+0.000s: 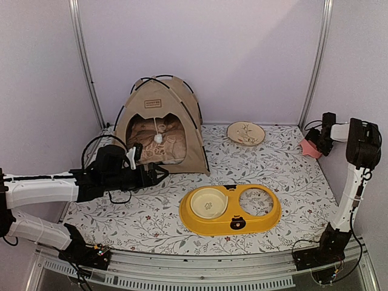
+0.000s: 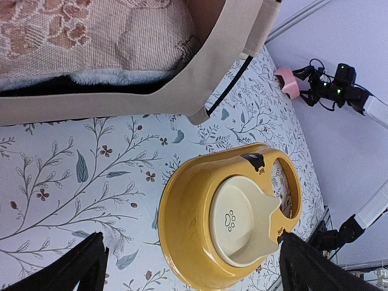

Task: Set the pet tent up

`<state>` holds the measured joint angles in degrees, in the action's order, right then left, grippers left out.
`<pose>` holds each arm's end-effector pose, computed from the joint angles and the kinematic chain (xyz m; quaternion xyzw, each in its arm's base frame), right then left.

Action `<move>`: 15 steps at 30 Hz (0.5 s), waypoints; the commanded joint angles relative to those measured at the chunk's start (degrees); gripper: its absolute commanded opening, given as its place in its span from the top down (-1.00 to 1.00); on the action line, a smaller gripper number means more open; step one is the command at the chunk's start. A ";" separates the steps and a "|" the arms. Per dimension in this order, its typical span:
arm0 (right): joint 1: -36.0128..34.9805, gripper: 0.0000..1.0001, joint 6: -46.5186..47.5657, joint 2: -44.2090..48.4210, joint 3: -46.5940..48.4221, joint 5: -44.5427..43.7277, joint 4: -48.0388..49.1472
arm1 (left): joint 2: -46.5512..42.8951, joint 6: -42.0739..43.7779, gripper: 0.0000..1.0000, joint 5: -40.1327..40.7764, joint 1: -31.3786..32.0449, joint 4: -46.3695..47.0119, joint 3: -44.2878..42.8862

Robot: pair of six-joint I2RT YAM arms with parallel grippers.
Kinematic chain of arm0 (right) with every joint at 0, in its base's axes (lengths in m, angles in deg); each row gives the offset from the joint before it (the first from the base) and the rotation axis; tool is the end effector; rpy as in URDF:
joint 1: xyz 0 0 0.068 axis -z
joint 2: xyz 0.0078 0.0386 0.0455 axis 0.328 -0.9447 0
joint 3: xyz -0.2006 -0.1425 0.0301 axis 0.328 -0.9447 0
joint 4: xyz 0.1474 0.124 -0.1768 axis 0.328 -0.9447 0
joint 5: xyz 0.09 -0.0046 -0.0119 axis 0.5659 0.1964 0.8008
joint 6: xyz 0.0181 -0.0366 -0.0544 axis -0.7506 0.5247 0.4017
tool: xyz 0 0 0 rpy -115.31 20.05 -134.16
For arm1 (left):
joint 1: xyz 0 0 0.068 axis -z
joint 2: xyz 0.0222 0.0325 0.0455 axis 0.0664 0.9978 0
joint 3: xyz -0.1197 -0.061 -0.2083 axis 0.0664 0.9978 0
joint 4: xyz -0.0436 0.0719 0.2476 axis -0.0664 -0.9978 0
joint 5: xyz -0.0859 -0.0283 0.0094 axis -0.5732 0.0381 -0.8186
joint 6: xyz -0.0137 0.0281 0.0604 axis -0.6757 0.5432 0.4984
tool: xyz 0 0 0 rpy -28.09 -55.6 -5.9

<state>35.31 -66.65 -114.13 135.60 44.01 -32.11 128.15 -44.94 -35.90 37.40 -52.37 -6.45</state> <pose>0.4438 -0.1324 0.1234 0.3589 0.8594 0.0049 0.3641 0.2035 -0.1859 0.1814 -0.0114 0.8613 -0.3829 0.3337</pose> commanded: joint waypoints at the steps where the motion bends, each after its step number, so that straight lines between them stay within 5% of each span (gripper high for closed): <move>1: 0.80 -0.98 -2.35 -1.61 -1.33 -0.47 -0.14 | 0.34 1.29 -0.99 -0.99 -0.87 0.68 -0.14; 8: 1.37 -0.98 -1.28 -3.32 -0.22 5.02 1.28 | 1.12 1.56 -0.99 -1.26 -0.96 0.49 -1.07; 15: -4.54 -0.97 4.52 -8.09 8.29 10.59 -7.52 | 2.78 1.49 -0.99 -1.51 -1.05 0.75 -2.27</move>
<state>35.11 -64.93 -117.98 140.39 48.38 -31.74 129.70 -44.24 -36.84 37.25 -52.39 -6.69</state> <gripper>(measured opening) 0.998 0.995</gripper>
